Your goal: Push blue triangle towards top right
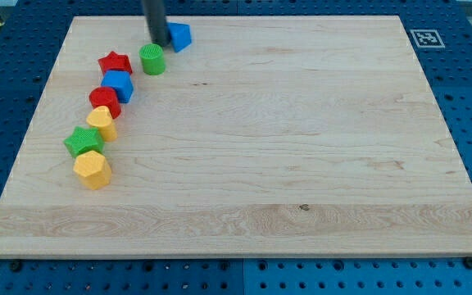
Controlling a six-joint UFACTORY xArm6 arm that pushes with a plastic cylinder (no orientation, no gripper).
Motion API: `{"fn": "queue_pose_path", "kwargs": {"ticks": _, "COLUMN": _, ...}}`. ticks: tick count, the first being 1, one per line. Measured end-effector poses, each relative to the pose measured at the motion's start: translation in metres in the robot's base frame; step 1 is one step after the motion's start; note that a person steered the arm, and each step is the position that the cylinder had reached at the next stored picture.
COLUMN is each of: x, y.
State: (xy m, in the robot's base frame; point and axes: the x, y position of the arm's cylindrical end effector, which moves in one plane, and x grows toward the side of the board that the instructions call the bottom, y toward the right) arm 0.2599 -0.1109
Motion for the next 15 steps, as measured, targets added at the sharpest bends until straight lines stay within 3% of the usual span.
{"fn": "queue_pose_path", "kwargs": {"ticks": 1, "x": 0.0, "y": 0.039}}
{"fn": "queue_pose_path", "kwargs": {"ticks": 3, "x": -0.012, "y": -0.017}}
{"fn": "queue_pose_path", "kwargs": {"ticks": 4, "x": -0.024, "y": -0.018}}
{"fn": "queue_pose_path", "kwargs": {"ticks": 8, "x": -0.031, "y": 0.083}}
{"fn": "queue_pose_path", "kwargs": {"ticks": 11, "x": -0.013, "y": 0.06}}
{"fn": "queue_pose_path", "kwargs": {"ticks": 15, "x": 0.028, "y": 0.178}}
